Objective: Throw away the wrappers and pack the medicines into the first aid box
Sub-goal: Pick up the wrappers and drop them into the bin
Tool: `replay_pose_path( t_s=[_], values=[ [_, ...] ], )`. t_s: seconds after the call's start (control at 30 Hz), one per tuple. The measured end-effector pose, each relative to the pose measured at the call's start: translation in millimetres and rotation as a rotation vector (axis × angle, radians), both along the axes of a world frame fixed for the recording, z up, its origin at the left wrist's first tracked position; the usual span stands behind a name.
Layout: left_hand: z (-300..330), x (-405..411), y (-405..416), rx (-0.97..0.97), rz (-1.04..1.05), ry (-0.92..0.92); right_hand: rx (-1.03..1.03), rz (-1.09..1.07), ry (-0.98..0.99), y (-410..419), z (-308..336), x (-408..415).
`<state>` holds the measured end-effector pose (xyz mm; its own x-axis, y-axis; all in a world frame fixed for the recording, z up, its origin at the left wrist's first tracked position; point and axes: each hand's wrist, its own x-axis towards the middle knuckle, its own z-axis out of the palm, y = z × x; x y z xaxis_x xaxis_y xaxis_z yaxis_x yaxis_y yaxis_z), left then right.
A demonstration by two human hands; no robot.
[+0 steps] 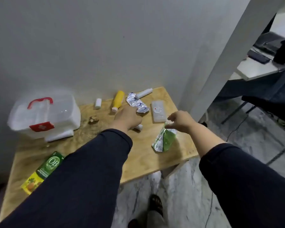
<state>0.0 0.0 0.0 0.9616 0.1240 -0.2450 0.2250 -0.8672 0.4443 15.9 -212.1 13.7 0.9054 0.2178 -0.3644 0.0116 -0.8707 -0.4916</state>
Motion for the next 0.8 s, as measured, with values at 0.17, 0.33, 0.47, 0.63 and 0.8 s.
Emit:
replay_pose_path(
  t_s=[0.17, 0.33, 0.47, 0.63, 0.8],
  values=[
    [-26, 23, -6, 0.036, -0.08, -0.06, 0.145, -0.14, -0.063, -13, -51, -6],
    [-53, 39, -9, 0.168, -0.232, 0.001, 0.117, -0.124, -0.127, -14, -78, -5],
    [-62, 41, -10, 0.187, -0.202, -0.015, 0.111, -0.122, -0.111, -15, -78, 0],
    [-49, 41, -10, 0.206, -0.136, -0.198, 0.181, -0.241, -0.078, -13, -67, 3],
    [-15, 37, 1, 0.184, -0.047, -0.352, 0.315, -0.322, -0.064, -15, -27, 10]
  ],
)
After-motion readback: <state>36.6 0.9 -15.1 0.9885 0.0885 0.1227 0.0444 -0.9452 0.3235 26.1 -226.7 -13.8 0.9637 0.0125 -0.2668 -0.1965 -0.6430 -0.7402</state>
